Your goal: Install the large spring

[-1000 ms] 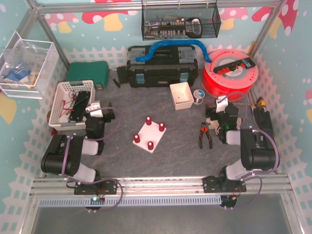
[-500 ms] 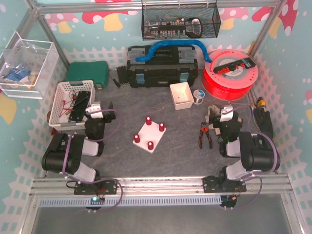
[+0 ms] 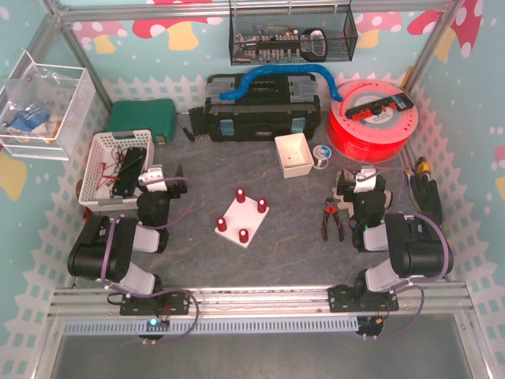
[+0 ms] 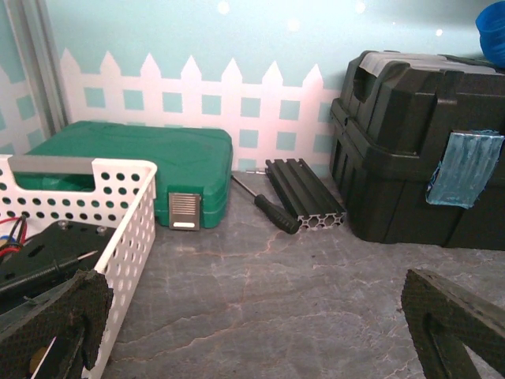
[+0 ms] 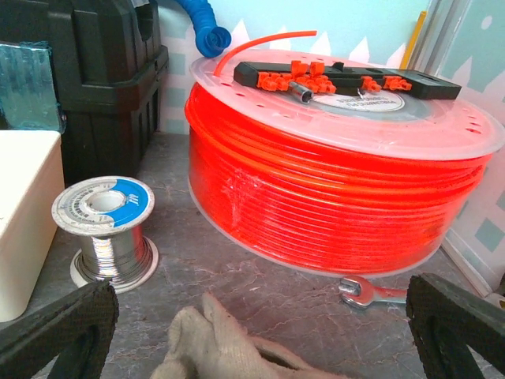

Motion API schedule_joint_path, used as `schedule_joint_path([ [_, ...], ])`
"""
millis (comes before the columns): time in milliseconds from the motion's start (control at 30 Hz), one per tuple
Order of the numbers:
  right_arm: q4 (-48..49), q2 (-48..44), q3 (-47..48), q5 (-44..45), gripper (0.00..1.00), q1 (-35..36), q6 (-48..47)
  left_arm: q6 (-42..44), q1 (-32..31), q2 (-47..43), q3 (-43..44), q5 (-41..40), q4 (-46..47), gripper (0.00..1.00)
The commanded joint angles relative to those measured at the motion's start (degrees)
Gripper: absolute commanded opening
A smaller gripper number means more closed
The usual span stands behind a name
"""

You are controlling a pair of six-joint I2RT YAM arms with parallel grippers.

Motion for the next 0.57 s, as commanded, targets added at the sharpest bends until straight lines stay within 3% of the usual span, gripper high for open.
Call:
schedule_joint_path([
  [0,1.0,0.2,0.6,1.4,0.99,0.2,-0.4,-0.5,0.4,0.2,-0.6,0.8,1.7,0.99],
  [533,1.3,0.3,0.6,1.4,0.99,0.2,-0.5,-0.6,0.6,0.2,-0.5,1.3,1.5,0.99],
])
